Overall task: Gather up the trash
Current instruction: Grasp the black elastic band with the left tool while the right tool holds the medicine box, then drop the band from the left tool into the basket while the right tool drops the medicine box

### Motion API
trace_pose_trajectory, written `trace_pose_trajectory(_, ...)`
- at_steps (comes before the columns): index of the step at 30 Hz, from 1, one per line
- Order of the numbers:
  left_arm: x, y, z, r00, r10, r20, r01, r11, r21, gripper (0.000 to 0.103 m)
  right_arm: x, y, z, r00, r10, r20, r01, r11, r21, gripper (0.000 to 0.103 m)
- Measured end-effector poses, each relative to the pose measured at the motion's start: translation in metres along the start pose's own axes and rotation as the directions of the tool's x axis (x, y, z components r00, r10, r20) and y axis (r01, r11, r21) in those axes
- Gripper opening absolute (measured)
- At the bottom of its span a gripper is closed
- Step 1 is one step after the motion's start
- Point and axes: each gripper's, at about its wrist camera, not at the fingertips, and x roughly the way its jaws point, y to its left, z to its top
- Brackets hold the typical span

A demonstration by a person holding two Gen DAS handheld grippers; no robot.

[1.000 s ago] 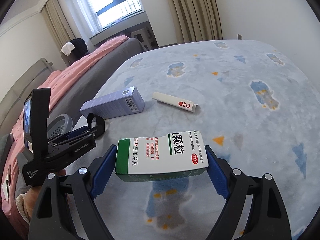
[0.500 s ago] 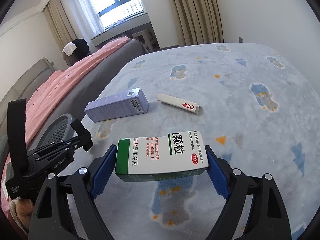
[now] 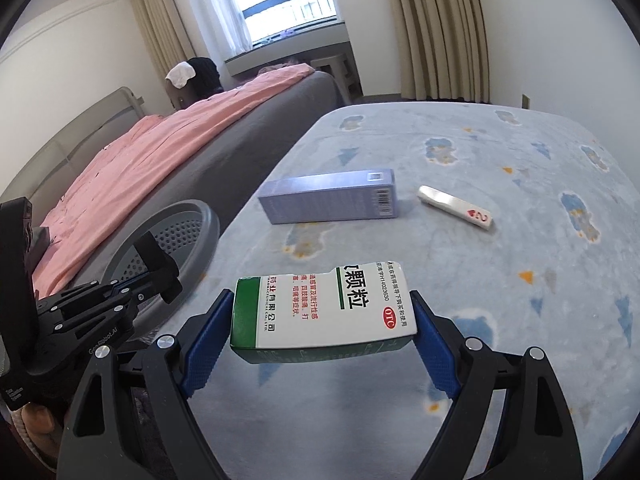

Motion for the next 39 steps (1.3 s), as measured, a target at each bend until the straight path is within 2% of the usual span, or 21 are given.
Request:
trace_pose_trajectory(11,-0.010,0.084,-0.002,0.995,0.101,0.026,-0.098,0.991,-0.093,0.002,0.040,0.077,0.015,0.995,0.088,-0.053,-0.093,0.991,-0.092,0.083)
trace_pose_trajectory(23,0.014,0.155,-0.003,0.986,0.166,-0.003,-0.164,0.971,-0.175,0.002,0.094,0.139,0.033,0.983,0.141,-0.121,-0.162,0.968,-0.189,0.083)
trace_pose_trajectory(30,0.034,0.182,-0.003,0.981,0.191,-0.041,-0.195,0.963,-0.184,0.002,0.121,0.163,0.042,0.976,0.167,-0.141,-0.197,0.952,-0.233,0.083)
trace_pose_trajectory(39,0.041,0.196,-0.007,0.982,0.184,-0.047,-0.190,0.958,-0.216,0.003,0.139,0.176,0.047,0.972,0.173,-0.157,-0.210,0.940,-0.270,0.083)
